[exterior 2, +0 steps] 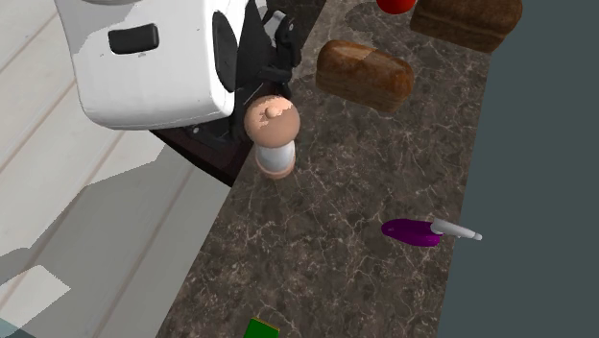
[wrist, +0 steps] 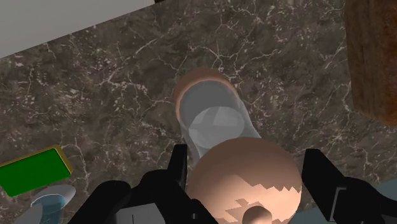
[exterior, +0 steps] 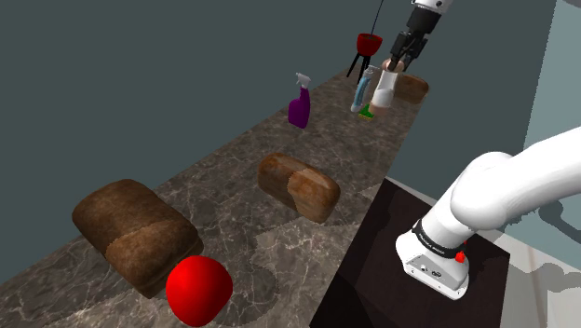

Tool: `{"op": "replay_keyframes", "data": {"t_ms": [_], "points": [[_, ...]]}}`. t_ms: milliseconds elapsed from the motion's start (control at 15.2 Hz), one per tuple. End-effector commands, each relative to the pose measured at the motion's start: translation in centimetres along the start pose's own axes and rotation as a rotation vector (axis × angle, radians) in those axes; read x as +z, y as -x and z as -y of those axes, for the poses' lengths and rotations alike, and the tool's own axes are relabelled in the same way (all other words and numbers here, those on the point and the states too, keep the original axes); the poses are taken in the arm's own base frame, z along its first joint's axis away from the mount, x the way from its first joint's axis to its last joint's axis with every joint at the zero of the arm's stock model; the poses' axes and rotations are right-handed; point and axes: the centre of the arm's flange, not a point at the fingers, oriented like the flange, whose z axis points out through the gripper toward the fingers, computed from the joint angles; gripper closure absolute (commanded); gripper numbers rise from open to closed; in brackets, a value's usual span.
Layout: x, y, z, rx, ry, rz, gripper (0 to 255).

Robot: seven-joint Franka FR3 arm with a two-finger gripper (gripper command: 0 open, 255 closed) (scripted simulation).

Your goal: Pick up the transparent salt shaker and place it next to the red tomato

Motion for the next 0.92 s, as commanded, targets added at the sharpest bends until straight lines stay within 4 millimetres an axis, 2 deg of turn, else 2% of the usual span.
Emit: {"op": "replay_keyframes", "data": {"t_ms": [0, 462, 858], "points": [[-1.1, -0.1, 0.1, 0.0, 0.0, 0.0, 255], [-4.5, -0.2, 0.7, 0.0, 0.0, 0.0, 255], [-3.4, 2.6, 8.0, 0.0, 0.0, 0.0, 255]]}}
